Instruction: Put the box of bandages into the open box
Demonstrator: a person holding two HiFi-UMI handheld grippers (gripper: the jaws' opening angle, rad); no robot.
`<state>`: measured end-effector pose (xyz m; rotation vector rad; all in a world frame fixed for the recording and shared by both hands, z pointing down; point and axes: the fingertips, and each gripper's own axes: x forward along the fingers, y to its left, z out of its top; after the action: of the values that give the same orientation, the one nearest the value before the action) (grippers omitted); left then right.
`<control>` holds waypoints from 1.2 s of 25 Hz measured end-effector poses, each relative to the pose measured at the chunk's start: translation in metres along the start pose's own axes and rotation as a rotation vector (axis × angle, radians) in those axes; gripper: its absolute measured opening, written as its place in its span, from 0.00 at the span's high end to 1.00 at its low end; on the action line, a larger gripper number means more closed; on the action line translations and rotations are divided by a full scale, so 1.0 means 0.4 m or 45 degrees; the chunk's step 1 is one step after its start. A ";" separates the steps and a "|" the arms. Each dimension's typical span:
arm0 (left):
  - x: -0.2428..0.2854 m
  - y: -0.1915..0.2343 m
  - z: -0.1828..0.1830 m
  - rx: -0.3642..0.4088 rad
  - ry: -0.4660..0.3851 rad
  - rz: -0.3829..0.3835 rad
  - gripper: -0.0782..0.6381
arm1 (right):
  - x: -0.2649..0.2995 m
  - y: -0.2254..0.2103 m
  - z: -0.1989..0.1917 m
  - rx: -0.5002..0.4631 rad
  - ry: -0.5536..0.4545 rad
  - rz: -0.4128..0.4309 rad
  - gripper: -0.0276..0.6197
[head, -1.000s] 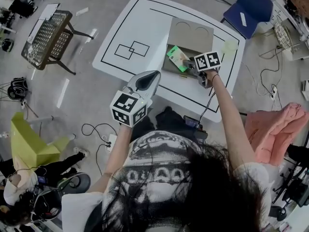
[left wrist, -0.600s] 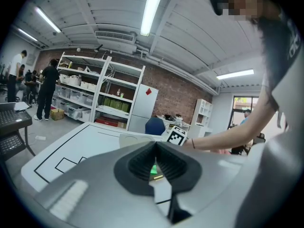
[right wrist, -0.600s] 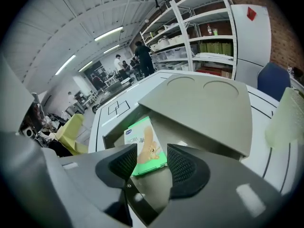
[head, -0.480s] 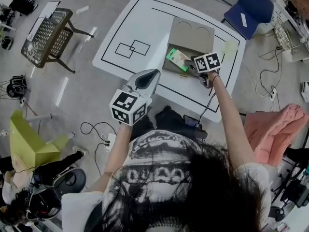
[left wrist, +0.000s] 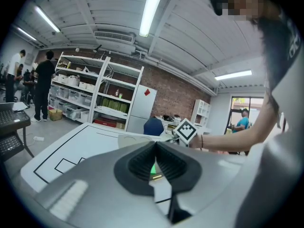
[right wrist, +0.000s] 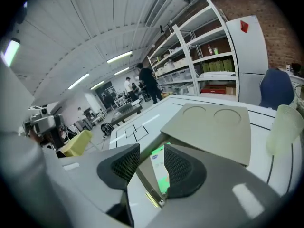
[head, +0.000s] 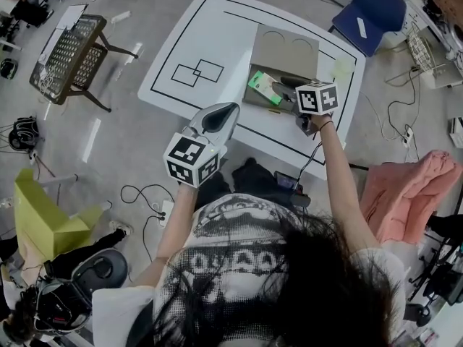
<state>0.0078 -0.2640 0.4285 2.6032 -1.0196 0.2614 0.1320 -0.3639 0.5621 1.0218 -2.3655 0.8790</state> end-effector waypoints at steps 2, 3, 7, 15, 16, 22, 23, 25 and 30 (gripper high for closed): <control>-0.006 -0.002 -0.001 0.003 -0.001 -0.009 0.89 | -0.032 0.029 0.028 -0.005 -0.082 0.001 0.71; -0.009 -0.004 -0.002 0.004 -0.002 -0.015 0.89 | -0.047 0.046 0.039 -0.003 -0.123 0.005 0.71; -0.027 -0.010 -0.007 0.011 -0.005 -0.037 0.89 | -0.105 0.124 0.067 -0.010 -0.253 0.027 0.72; -0.094 -0.008 -0.013 0.026 -0.016 -0.092 0.89 | -0.175 0.310 0.067 -0.033 -0.408 0.028 0.76; -0.105 -0.007 -0.014 0.029 -0.018 -0.099 0.89 | -0.180 0.333 0.063 -0.031 -0.424 0.024 0.77; -0.183 0.003 -0.017 0.047 -0.026 -0.151 0.89 | -0.190 0.470 0.027 0.003 -0.499 -0.013 0.78; -0.197 0.004 -0.019 0.051 -0.026 -0.162 0.89 | -0.190 0.491 0.019 0.011 -0.509 -0.022 0.79; -0.226 0.004 -0.027 0.059 -0.022 -0.185 0.89 | -0.191 0.531 -0.001 0.037 -0.533 -0.039 0.79; -0.298 -0.007 -0.064 0.065 0.000 -0.254 0.89 | -0.201 0.619 -0.056 0.098 -0.587 -0.092 0.80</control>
<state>-0.0780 -0.1783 0.4176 2.7258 -0.7546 0.2416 -0.0006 -0.1772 0.4360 1.4632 -2.6566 0.7765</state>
